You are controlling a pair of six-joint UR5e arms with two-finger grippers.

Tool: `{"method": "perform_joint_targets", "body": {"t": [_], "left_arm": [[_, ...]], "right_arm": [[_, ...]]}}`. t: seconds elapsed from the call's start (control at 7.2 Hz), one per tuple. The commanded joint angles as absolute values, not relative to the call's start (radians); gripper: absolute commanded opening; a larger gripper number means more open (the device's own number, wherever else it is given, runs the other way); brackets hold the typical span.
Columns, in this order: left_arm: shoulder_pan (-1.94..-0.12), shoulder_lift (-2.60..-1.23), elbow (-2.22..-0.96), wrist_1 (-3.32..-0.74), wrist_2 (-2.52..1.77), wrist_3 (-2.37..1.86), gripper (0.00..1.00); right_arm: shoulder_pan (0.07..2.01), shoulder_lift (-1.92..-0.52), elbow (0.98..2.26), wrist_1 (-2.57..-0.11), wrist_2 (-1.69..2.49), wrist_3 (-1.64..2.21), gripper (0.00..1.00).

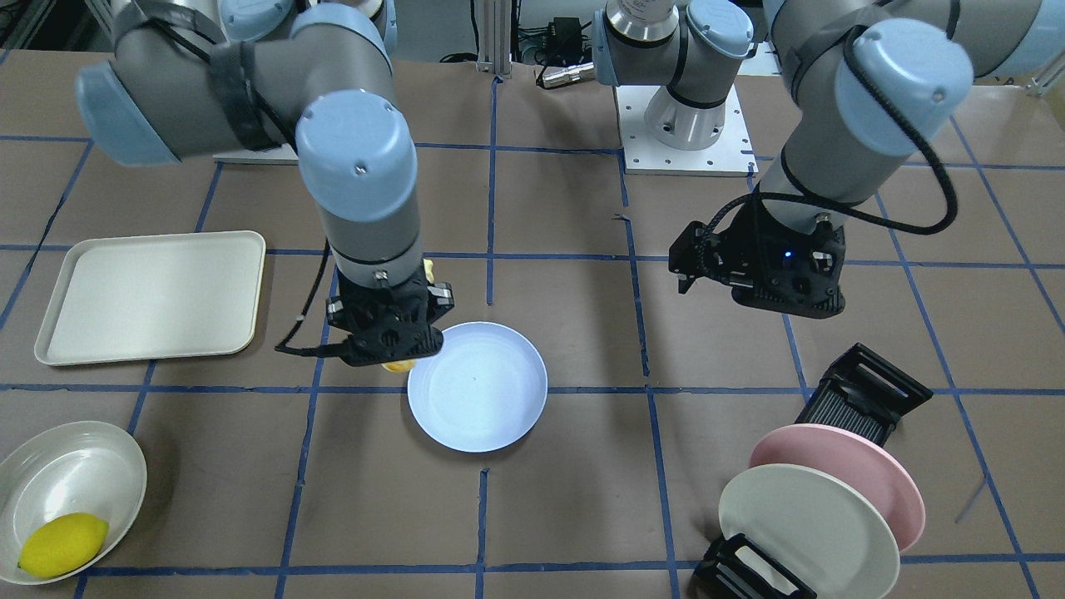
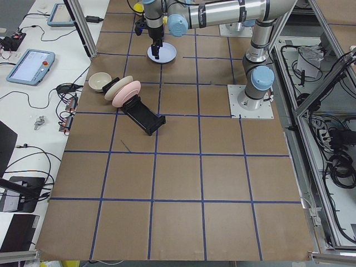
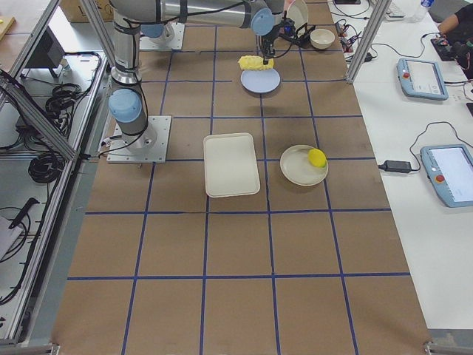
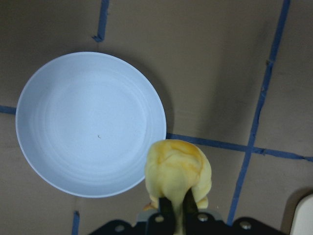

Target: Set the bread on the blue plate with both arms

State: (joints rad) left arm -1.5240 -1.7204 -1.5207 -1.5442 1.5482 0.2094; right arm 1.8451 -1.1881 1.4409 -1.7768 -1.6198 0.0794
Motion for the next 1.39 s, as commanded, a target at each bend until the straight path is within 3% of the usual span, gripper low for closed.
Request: {"method": "perform_joint_targets", "body": {"t": [0.0, 0.42, 0.56, 0.83, 1.25], "left_arm": [[-1.532, -1.691, -1.41, -1.695, 1.557, 0.207, 1.0], [-1.529, -1.664, -1.42, -1.698, 1.565, 0.207, 1.0], [-1.528, -1.657, -1.419, -1.7, 1.587, 0.207, 1.0], [-1.522, -1.654, -1.408, -1.724, 1.586, 0.143, 1.0], [-1.519, -1.641, -1.405, -1.723, 1.585, 0.138, 1.0]], "right_arm": [[1.923, -1.031, 1.326, -1.804, -1.618, 0.154, 0.23], [1.944, -0.91, 1.325, -1.937, -1.62, 0.172, 0.23], [1.944, -0.905, 1.331, -1.937, -1.621, 0.175, 0.32], [1.944, -0.904, 1.327, -1.947, -1.624, 0.186, 0.98], [1.925, -0.926, 1.313, -1.97, -1.64, 0.186, 1.0]]}}
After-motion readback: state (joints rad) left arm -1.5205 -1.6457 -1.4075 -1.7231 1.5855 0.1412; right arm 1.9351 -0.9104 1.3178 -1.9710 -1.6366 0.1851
